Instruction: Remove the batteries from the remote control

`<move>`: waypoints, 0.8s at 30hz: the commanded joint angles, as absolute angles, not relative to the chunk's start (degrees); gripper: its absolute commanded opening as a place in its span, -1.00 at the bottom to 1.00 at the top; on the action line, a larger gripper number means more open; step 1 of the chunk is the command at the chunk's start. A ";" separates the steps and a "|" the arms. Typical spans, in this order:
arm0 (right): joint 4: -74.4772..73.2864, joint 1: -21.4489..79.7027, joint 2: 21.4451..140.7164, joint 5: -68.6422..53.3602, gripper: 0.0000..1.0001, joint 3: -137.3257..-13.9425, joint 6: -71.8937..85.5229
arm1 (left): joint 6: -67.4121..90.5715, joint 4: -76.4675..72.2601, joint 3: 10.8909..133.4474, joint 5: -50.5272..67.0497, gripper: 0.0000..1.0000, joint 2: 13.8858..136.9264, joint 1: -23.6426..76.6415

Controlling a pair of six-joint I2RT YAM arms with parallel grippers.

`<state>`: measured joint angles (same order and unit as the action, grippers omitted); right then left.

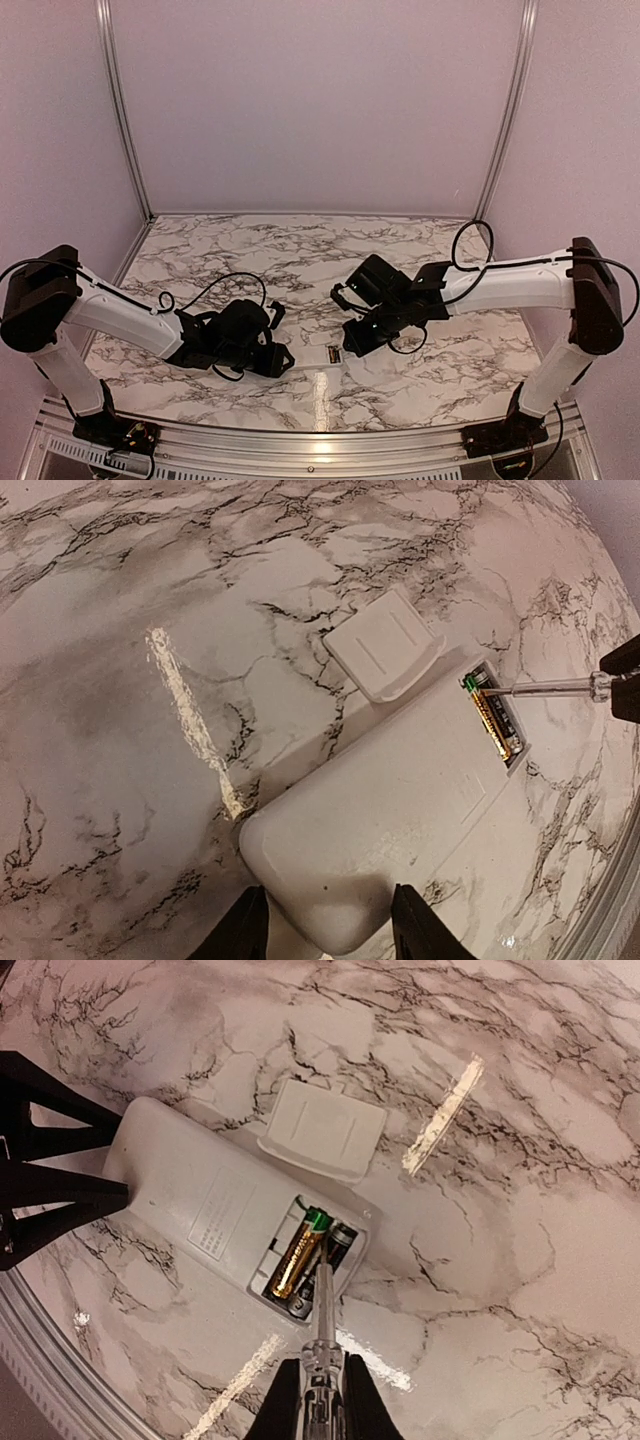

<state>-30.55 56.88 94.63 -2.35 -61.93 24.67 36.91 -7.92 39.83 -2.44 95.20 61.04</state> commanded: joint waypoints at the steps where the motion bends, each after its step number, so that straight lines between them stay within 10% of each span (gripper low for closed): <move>1: -25.09 55.23 91.46 -12.07 -1.00 -57.08 22.66 | 36.35 -7.82 41.14 -2.99 -0.13 96.32 61.43; 24: -13.30 50.37 83.65 -20.66 -1.00 -43.08 23.19 | 36.14 -8.18 41.42 -2.70 -0.18 97.11 61.44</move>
